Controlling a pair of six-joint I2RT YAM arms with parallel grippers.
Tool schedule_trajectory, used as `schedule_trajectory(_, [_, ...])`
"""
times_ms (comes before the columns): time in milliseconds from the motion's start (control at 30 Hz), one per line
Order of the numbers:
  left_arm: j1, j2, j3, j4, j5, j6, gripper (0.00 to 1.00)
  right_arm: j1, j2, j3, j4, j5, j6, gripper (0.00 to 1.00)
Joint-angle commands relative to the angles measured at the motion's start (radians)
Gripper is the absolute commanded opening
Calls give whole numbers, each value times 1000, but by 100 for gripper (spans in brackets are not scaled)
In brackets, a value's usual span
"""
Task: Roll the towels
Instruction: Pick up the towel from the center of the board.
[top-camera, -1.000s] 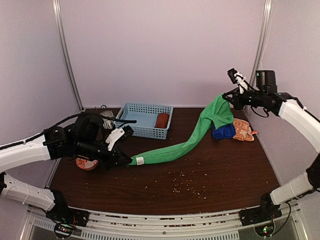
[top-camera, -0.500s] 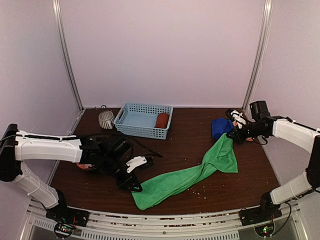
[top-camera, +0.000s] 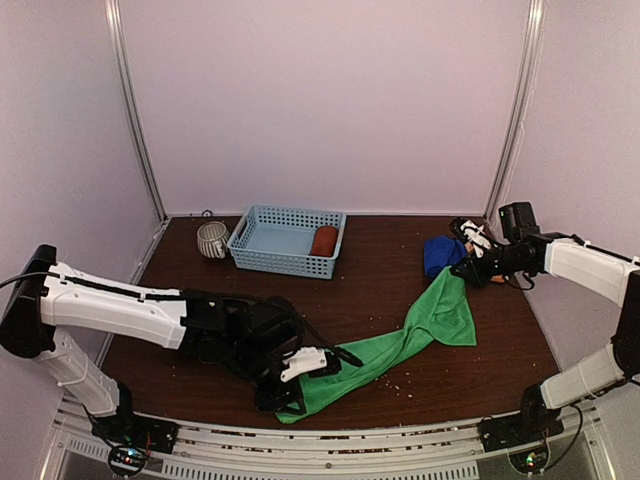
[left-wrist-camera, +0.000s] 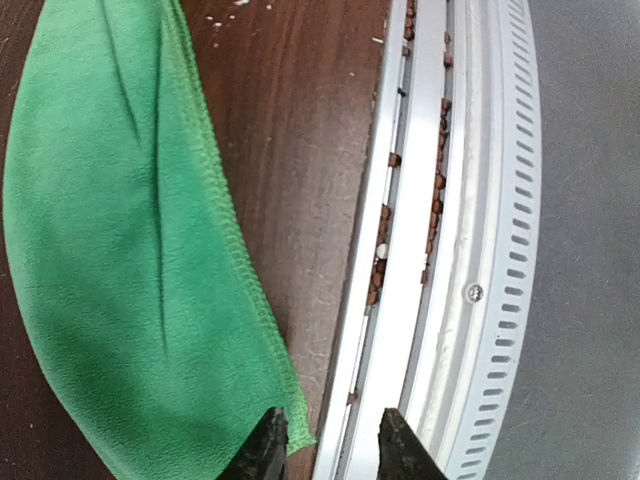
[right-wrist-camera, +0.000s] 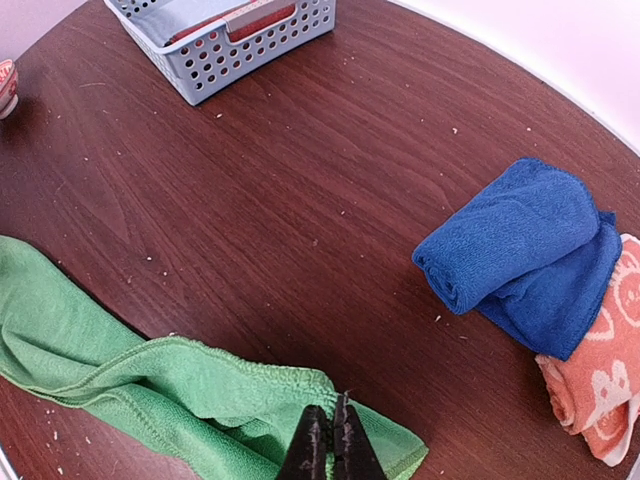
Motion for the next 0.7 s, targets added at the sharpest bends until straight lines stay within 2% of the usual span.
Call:
schedule_trajectory(0, [-52, 53, 49, -76, -123, 10, 31, -4, 14, -9, -3, -18, -8, 0])
schedule_trajectory(100, [-91, 112, 66, -123, -199, 14, 31, -4, 17, -7, -3, -18, -11, 0])
schedule_trajectory(300, [-140, 193, 83, -134, -253, 35, 32, -4, 29, -3, -7, -26, -11, 0])
schedule_trajectory(600, [-141, 224, 94, -195, -357, 19, 24, -4, 44, 2, -15, -36, -14, 0])
schedule_trajectory(667, [-141, 221, 96, -197, -361, 19, 20, -3, 46, 2, -16, -38, -14, 0])
